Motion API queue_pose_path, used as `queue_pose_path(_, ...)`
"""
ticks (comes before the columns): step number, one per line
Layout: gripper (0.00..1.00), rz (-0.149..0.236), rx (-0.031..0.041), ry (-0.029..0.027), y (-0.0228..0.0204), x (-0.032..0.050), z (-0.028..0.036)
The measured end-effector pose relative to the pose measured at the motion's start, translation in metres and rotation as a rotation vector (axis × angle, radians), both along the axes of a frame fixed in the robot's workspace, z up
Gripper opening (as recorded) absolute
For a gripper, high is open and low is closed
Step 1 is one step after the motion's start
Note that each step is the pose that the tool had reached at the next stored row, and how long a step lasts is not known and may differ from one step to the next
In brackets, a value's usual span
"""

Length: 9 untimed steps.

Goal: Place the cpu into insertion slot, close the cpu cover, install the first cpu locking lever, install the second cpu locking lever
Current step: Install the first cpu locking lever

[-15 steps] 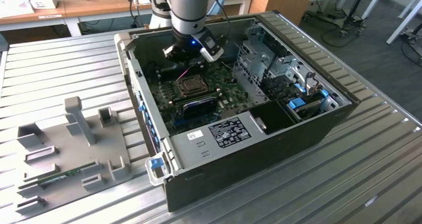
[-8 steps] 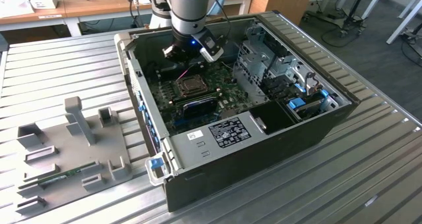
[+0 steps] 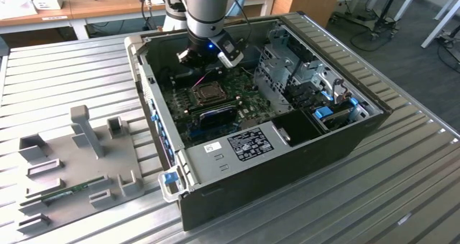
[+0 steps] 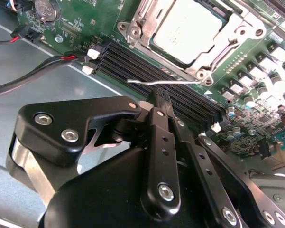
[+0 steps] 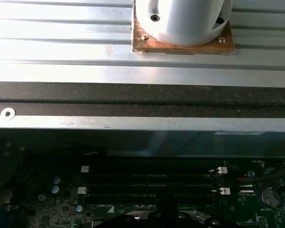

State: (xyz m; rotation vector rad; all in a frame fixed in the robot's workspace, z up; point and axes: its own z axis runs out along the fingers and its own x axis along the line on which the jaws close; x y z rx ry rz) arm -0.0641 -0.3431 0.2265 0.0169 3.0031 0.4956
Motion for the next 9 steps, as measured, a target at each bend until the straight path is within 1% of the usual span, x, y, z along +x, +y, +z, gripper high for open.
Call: queue_pose_path(9, 0.11, 0.0, -0.0001, 0.0099, 0.0, 0.0, 0.0)
